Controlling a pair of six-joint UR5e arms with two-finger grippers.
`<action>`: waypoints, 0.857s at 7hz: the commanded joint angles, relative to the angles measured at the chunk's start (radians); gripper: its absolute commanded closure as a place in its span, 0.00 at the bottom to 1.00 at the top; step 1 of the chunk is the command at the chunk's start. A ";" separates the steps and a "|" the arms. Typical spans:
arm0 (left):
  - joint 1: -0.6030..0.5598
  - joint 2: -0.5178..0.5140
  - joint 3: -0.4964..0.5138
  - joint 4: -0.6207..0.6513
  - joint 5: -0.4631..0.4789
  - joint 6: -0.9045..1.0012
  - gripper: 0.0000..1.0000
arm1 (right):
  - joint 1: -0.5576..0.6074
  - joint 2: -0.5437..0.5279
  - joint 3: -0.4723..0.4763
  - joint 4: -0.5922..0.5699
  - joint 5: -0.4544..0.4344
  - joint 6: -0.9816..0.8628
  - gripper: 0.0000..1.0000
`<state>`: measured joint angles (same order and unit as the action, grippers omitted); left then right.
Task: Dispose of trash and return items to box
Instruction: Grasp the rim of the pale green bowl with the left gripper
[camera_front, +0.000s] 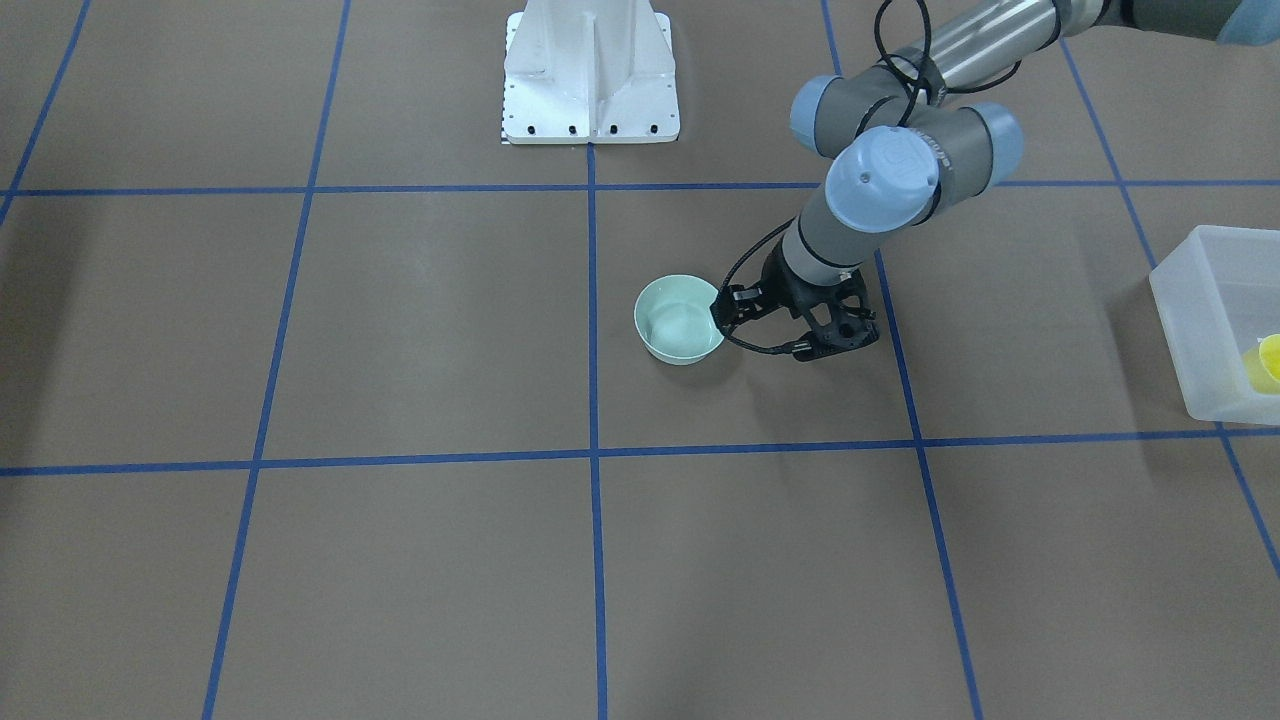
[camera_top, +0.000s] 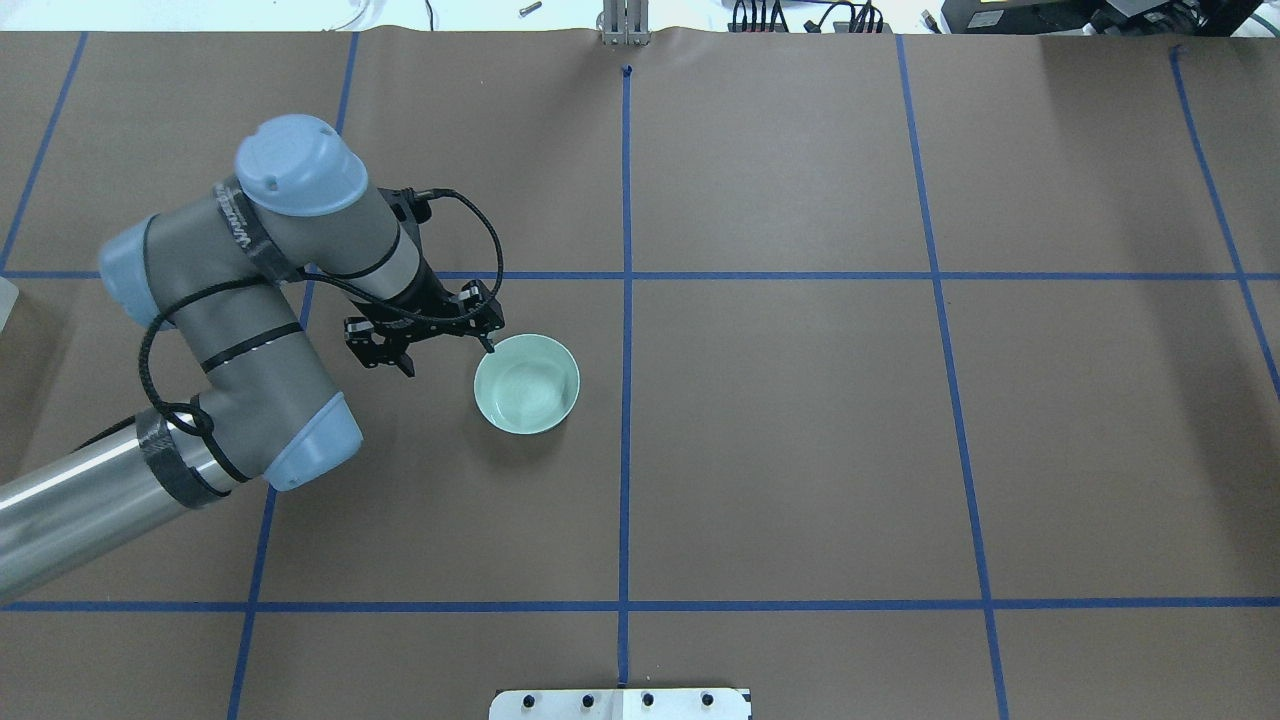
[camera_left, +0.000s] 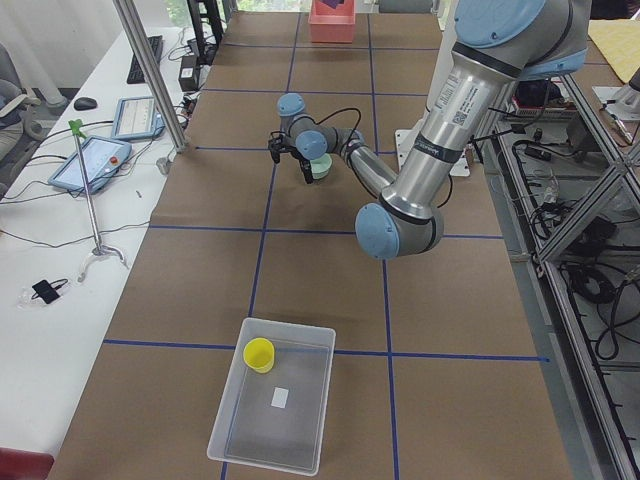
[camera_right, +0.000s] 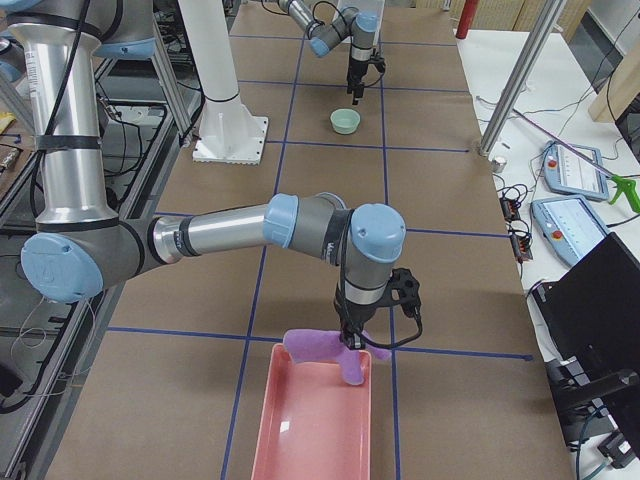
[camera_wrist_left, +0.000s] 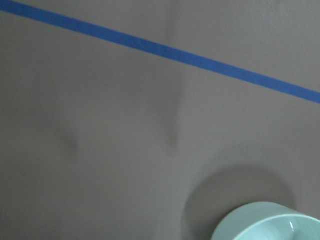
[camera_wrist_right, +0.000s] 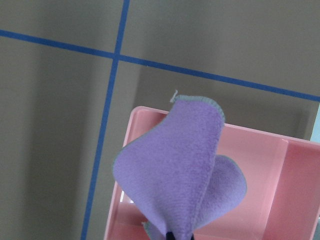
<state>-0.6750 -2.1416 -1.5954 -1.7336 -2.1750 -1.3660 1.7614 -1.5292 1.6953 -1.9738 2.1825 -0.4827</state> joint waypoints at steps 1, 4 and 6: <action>0.046 -0.017 0.043 -0.047 0.049 -0.021 0.04 | 0.010 -0.022 -0.123 0.161 -0.006 -0.025 0.65; 0.060 -0.017 0.045 -0.061 0.047 -0.041 1.00 | 0.010 -0.013 -0.109 0.165 -0.006 -0.014 0.00; 0.052 -0.002 0.000 -0.060 0.038 -0.035 1.00 | 0.004 0.004 -0.071 0.165 0.019 0.018 0.00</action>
<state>-0.6171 -2.1547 -1.5650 -1.7948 -2.1312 -1.4038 1.7709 -1.5357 1.5983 -1.8087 2.1854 -0.4876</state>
